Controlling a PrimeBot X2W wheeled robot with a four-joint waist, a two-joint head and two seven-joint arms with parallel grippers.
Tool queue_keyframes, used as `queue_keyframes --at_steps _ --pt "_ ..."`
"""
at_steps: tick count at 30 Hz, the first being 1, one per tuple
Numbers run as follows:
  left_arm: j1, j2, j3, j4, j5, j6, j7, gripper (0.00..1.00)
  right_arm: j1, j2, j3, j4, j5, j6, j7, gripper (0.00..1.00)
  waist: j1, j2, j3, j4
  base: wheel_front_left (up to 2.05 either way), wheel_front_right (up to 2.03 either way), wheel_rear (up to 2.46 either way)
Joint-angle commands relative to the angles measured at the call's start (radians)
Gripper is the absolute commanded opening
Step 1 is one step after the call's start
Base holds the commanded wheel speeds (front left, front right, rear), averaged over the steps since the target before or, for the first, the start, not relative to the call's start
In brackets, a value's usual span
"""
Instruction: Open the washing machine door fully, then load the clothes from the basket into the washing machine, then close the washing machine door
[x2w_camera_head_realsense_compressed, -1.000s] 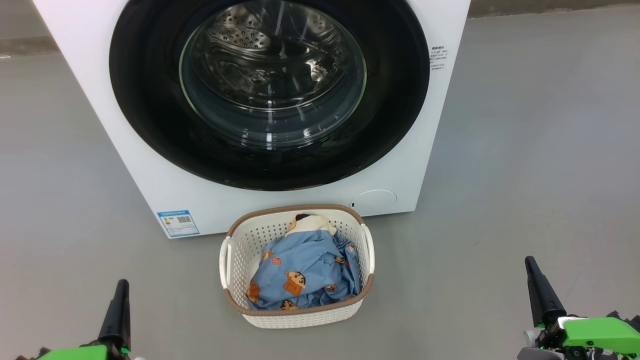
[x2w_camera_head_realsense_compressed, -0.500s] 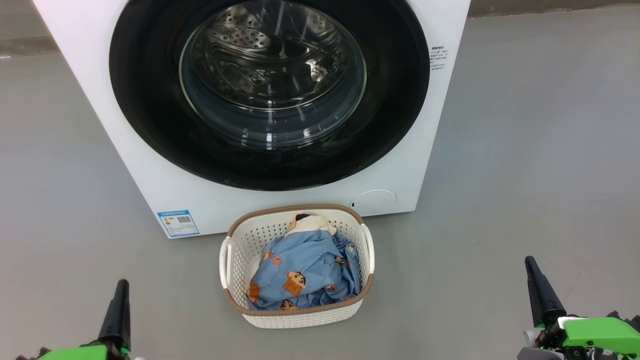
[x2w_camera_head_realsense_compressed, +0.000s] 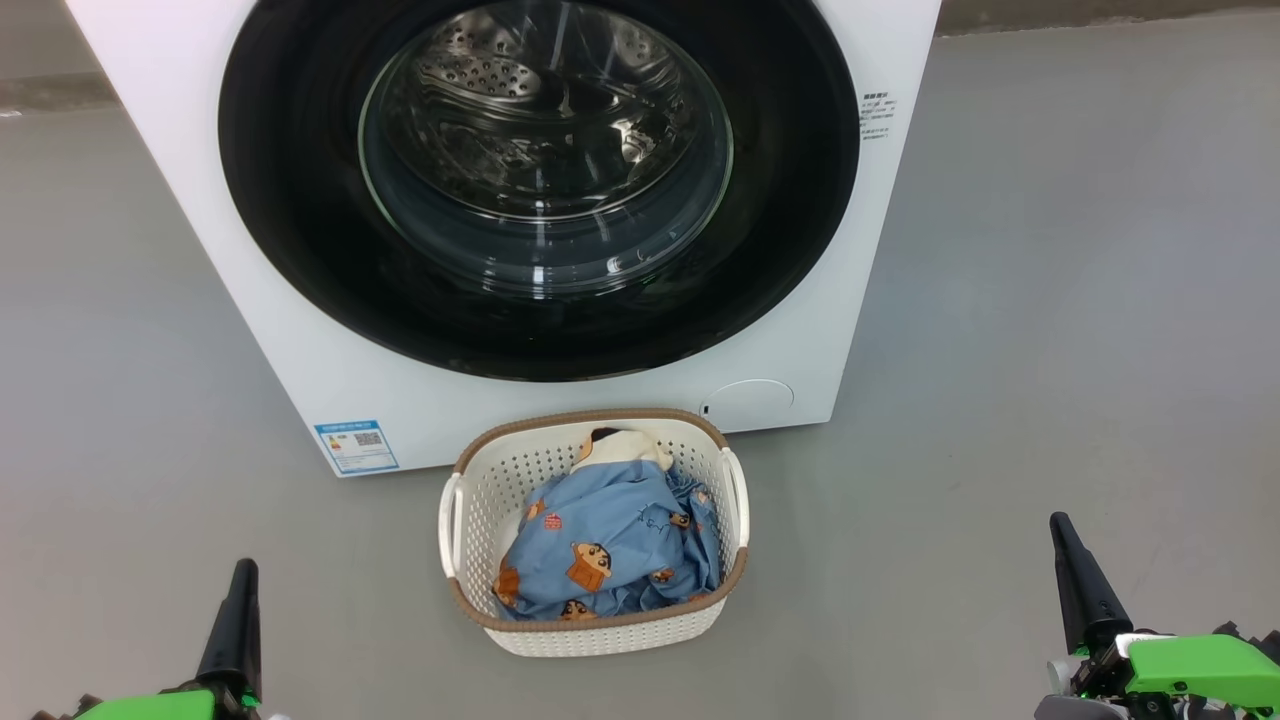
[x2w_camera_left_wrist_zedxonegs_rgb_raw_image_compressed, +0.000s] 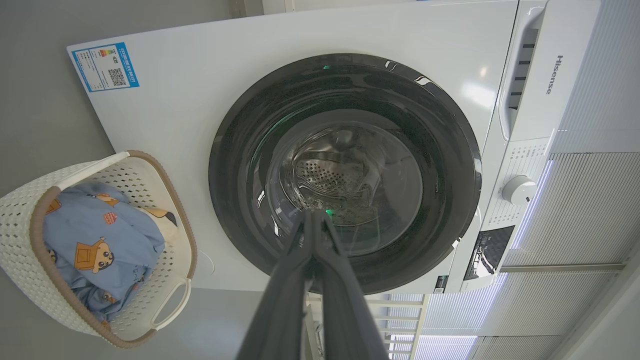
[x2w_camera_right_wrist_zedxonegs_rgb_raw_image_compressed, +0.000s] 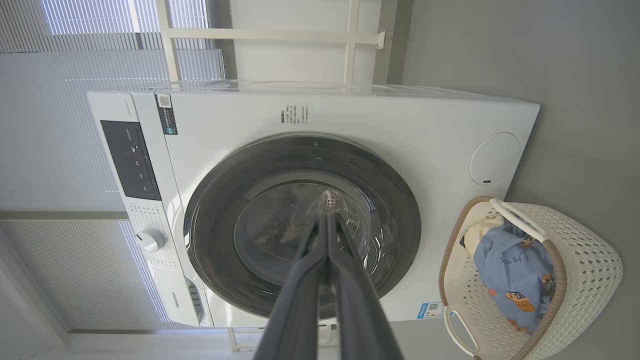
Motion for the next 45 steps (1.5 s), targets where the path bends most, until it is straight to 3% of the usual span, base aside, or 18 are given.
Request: queue_keyframes --at_steps 1,45 --pt "-0.039 0.016 0.031 -0.017 0.004 -0.011 0.003 0.0 -0.04 -0.005 0.028 -0.024 0.005 -0.001 0.007 0.0 0.0 0.0 0.0 0.0 0.0 0.0 0.0" --pt "-0.039 0.016 0.031 -0.017 0.004 -0.011 0.003 0.0 -0.04 -0.005 0.028 -0.024 0.005 -0.001 0.007 0.0 0.0 0.0 0.0 0.0 0.0 0.0 0.0"
